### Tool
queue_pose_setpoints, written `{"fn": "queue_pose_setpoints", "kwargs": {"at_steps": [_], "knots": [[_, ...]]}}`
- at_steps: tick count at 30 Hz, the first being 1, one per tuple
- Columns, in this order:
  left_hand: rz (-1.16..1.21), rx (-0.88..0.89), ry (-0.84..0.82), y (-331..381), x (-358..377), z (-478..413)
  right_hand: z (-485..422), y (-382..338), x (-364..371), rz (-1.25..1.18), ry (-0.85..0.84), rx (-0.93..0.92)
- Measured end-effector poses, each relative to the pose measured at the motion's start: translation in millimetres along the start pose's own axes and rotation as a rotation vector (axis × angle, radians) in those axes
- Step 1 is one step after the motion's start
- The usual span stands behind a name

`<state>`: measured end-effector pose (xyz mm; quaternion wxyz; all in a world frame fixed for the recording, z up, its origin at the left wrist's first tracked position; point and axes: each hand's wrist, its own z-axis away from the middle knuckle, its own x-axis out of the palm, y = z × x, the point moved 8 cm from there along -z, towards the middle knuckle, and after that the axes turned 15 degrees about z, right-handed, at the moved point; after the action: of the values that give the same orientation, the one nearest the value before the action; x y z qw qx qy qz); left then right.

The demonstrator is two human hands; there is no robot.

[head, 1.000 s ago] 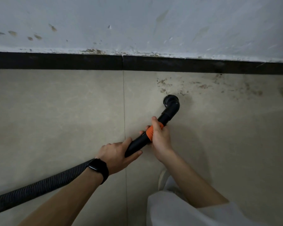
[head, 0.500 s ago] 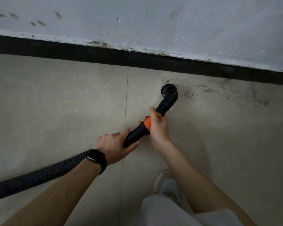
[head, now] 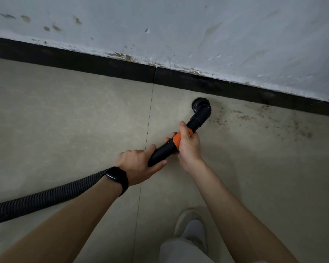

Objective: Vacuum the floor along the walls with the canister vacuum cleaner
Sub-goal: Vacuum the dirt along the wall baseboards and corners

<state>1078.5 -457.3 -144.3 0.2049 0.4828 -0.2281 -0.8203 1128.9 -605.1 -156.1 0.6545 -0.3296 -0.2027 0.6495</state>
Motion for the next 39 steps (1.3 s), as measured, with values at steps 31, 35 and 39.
{"fn": "queue_pose_setpoints", "kwargs": {"at_steps": [31,35,39], "knots": [[0.109,-0.073,-0.051,-43,-24,25,27,6,49,0.024,-0.094,0.104],[0.030,0.045,-0.168,-13,7,35,44,36,1,-0.062,0.019,0.100],[-0.026,0.126,-0.235,13,31,41,55,57,-34,-0.111,0.073,0.107]]}}
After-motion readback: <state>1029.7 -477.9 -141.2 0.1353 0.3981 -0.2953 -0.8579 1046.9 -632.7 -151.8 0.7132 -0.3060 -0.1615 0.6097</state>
